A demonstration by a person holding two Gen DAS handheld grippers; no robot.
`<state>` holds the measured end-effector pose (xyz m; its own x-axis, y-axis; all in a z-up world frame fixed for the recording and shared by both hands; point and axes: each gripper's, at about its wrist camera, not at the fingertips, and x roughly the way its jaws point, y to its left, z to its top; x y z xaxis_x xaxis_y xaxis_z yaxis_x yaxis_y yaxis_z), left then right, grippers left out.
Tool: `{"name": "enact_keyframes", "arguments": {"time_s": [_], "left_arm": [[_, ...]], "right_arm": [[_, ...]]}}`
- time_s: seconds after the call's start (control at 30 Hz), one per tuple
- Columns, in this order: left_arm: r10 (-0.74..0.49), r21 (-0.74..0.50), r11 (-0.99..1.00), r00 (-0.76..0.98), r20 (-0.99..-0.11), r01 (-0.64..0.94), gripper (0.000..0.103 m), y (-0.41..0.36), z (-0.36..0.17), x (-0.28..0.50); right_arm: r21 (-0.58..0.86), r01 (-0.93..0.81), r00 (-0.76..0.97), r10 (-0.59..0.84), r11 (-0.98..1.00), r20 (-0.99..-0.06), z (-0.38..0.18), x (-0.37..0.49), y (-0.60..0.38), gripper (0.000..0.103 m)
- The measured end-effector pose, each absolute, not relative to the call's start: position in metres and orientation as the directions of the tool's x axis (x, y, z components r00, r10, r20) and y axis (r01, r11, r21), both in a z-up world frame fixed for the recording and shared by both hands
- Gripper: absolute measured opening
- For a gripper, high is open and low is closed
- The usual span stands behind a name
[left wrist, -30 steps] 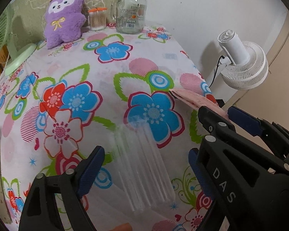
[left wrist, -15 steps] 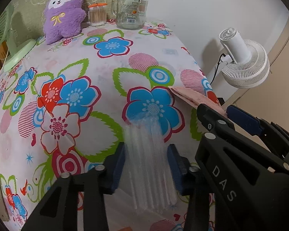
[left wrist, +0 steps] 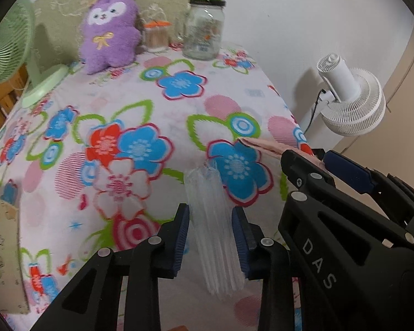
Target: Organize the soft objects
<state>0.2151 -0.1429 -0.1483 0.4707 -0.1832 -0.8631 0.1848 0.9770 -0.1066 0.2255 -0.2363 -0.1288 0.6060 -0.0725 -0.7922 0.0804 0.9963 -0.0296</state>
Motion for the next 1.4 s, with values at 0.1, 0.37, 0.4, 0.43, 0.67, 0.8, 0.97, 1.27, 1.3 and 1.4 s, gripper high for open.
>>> {"name": "enact_keyframes", "arguments": {"time_s": [0.1,0.37,0.4,0.43,0.67,0.8,0.97,1.27,1.3,1.4], "left_arm": [[-0.169,-0.098,0.981,0.489,-0.856,0.167,0.032,-0.130,-0.139,0.210],[-0.120,-0.074,0.992,0.539,-0.834,0.107,0.032,-0.085,-0.114,0.192],[-0.113,-0.072,0.993,0.545,-0.831,0.096,0.032,-0.077,-0.111,0.189],[-0.109,-0.073,0.993,0.549,-0.828,0.088,0.032,-0.071,-0.109,0.187],[-0.100,-0.087,0.995,0.554,-0.826,0.050,0.032,-0.038,-0.108,0.172],[-0.104,-0.088,0.995,0.548,-0.830,0.056,0.032,-0.036,-0.111,0.170],[-0.118,-0.094,0.993,0.530,-0.840,0.072,0.032,-0.049,-0.120,0.177],[-0.119,-0.075,0.991,0.508,-0.853,0.107,0.032,-0.077,-0.137,0.191],[-0.118,-0.075,0.992,0.504,-0.856,0.104,0.032,-0.079,-0.139,0.193],[-0.116,-0.074,0.992,0.486,-0.866,0.106,0.032,-0.087,-0.148,0.197]], "right_arm": [[-0.023,0.059,0.618,-0.055,0.998,-0.784,-0.120,0.221,-0.222,0.046],[-0.016,-0.016,0.644,-0.002,1.000,-0.765,-0.095,0.209,-0.173,0.036],[-0.016,-0.027,0.646,0.005,1.000,-0.763,-0.092,0.208,-0.166,0.036],[-0.018,-0.036,0.649,0.010,0.999,-0.761,-0.089,0.206,-0.158,0.036],[-0.038,-0.065,0.644,0.013,0.997,-0.765,-0.087,0.195,-0.127,0.033],[-0.049,-0.064,0.633,0.002,0.997,-0.774,-0.091,0.193,-0.126,0.033],[-0.050,-0.050,0.616,-0.009,0.998,-0.788,-0.101,0.200,-0.139,0.033],[-0.042,-0.030,0.601,-0.015,0.999,-0.799,-0.121,0.212,-0.172,0.034],[-0.039,-0.026,0.592,-0.016,0.999,-0.806,-0.124,0.214,-0.175,0.039],[-0.026,-0.020,0.571,-0.009,0.999,-0.821,-0.134,0.219,-0.183,0.057]]}}
